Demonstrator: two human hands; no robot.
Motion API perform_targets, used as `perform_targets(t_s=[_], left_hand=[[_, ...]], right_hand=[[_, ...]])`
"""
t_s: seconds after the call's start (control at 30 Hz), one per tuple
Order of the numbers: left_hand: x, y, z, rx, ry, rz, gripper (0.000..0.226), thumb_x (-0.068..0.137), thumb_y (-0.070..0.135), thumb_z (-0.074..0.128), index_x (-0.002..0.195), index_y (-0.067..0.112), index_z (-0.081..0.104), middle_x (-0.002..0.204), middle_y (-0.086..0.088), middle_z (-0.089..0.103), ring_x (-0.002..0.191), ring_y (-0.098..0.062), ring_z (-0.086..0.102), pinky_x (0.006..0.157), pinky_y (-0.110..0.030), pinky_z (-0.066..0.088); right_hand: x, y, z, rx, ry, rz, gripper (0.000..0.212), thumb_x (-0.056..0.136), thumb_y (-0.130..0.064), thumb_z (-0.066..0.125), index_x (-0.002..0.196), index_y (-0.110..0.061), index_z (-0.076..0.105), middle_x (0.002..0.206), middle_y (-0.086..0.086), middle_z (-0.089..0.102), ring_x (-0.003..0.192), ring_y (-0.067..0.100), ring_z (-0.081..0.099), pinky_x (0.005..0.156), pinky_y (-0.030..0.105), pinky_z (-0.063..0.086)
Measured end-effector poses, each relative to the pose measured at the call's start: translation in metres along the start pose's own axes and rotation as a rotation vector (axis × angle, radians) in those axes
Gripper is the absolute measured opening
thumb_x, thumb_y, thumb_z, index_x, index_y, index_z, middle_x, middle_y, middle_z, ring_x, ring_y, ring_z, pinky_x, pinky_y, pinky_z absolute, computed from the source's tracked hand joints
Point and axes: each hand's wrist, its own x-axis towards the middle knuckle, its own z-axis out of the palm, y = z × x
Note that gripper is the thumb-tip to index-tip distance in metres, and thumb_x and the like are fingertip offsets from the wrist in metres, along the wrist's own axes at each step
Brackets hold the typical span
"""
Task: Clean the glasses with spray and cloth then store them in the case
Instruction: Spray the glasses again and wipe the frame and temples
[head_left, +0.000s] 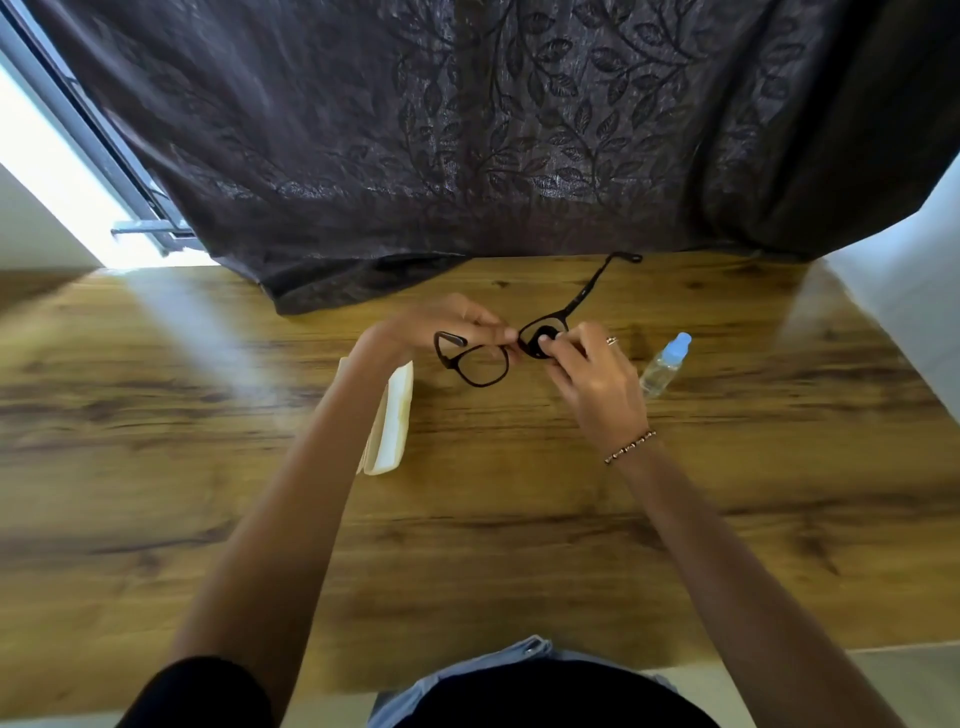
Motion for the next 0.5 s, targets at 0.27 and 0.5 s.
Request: perform_targets(t_s=[0.27,0.5], left_hand=[[0.008,0.011,0.010,0.183,0.133,-0.027,0.019,0.091,0.030,0.060,0.077,0.032,0.073,0.085,0.016,0.071,0.091,-0.002,0.062,0.079,-0.022,0.041],[0.011,0.017,0.027,0.344,0.175,-0.049,0.020,0.093,0.025,0.057,0.092,0.017,0.075,0.087,0.002,0.075,0.092,-0.014,0.065,0.084,-0.033,0.049]], right_hand=[[-0.010,-0.001,0.002,0.005,-0.040,0.034,0.035,0.080,0.005,0.067,0.114,-0.001,0.065,0.105,0.013,0.062,0.092,0.026,0.062,0.069,0.032,0.057],[-0.014,-0.012,0.003,0.003,-0.160,0.131,0.044,0.083,0.004,0.057,0.127,0.004,0.055,0.120,0.016,0.056,0.105,0.029,0.054,0.085,0.034,0.054]])
